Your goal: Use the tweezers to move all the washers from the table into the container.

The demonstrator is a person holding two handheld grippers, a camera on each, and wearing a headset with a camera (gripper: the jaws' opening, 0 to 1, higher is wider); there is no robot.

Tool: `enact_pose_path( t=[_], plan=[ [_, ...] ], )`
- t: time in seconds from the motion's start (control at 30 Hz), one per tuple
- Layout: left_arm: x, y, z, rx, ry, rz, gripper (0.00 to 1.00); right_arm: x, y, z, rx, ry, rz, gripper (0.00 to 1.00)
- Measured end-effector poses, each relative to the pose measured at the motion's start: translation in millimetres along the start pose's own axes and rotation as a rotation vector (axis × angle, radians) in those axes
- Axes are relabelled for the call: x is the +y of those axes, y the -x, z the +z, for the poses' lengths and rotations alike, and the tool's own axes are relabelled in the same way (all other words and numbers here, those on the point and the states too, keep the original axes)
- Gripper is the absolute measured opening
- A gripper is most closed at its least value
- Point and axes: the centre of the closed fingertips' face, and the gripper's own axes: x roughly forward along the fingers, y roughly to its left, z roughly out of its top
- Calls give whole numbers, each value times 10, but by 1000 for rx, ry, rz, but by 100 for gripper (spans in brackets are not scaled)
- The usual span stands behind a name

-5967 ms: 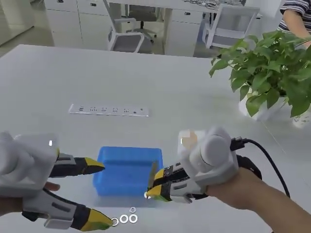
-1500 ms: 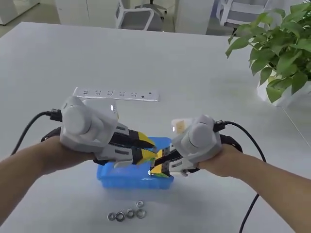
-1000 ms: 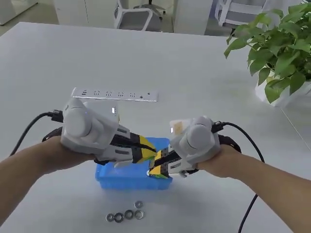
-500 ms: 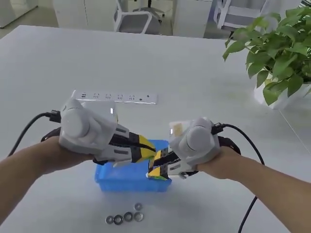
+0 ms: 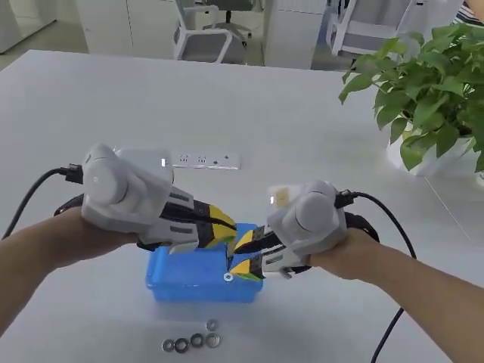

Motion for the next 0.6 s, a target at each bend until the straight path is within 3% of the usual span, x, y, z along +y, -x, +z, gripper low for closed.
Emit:
enact_pose_path(
  t=[0.6],
  plan=[
    [-132,144,162,-10,13,-15,6,114,363,67,-30,-80,-77,30]
  ],
)
